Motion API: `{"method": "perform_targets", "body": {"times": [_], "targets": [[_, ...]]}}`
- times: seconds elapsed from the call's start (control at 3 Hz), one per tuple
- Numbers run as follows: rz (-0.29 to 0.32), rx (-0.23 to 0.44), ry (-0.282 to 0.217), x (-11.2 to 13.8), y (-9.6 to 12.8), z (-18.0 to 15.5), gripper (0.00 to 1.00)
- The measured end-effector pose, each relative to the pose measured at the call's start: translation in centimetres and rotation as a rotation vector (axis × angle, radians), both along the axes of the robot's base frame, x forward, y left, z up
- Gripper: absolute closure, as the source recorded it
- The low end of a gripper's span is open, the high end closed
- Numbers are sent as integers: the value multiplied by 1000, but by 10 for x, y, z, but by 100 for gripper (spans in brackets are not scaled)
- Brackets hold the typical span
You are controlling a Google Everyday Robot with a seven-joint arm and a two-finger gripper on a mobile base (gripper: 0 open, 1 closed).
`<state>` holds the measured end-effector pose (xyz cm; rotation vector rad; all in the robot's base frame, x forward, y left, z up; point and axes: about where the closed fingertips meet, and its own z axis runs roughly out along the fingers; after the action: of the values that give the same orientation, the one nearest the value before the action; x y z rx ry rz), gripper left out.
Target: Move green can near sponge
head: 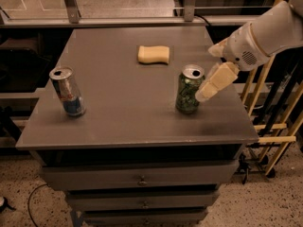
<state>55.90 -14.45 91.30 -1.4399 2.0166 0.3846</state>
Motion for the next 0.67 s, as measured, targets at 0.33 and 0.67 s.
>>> {"method": "perform_targets", "body": {"times": [0.33,0.67], "targets": [[28,18,3,9,16,-7,0],[40,20,3,10,22,-10,0]]}}
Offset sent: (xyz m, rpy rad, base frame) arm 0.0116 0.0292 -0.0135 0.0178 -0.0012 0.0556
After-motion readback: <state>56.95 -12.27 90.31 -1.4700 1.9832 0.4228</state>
